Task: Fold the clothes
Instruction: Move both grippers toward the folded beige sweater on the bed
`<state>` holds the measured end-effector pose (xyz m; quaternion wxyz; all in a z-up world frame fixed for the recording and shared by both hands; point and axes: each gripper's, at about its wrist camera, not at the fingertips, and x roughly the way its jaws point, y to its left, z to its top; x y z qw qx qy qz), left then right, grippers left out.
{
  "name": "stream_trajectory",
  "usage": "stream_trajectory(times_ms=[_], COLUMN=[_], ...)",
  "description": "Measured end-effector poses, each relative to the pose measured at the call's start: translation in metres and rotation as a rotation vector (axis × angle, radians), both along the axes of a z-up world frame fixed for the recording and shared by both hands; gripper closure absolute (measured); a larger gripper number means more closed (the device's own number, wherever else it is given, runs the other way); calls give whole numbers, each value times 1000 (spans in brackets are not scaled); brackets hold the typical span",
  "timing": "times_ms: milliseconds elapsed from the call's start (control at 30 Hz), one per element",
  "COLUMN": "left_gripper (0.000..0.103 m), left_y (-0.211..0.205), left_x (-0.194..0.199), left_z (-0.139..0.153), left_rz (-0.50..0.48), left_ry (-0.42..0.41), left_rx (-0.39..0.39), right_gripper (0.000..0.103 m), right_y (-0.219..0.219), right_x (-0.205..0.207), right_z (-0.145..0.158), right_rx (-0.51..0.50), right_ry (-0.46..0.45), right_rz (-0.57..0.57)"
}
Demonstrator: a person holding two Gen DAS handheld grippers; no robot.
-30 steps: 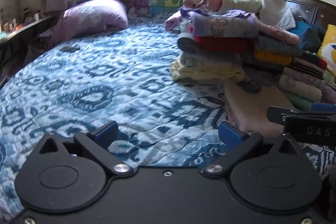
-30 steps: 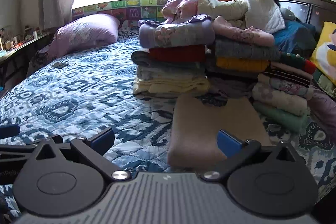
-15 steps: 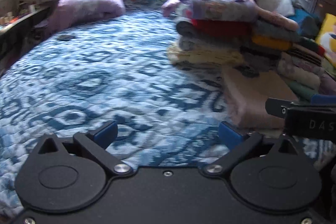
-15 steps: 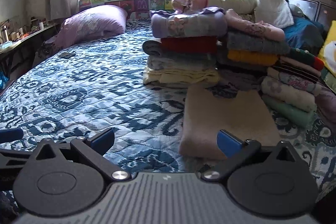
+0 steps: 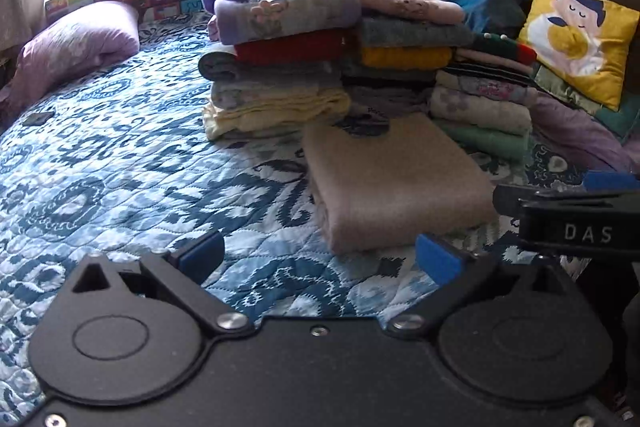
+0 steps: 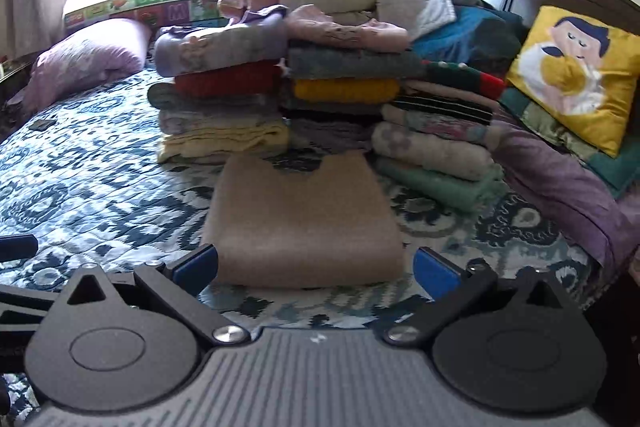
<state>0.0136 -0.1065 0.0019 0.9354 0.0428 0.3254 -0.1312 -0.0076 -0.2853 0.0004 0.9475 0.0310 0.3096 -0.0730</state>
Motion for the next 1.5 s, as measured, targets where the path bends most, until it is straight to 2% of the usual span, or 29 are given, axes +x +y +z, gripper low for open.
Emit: stream_trajectory(times_ms=[667, 1500], left_gripper=[0, 0], left_y=[-1, -2], left_x=[10, 16], left_z=[-3, -10], left_rz=[10, 4], left_ry=[0, 10], left_rx=[28, 24], right_gripper=[0, 0], right_y=[-7, -8], right_x=[6, 13], right_z=[-3, -11], right_rx=[3, 10], right_ry=[3, 17], right_rz=[-5, -10])
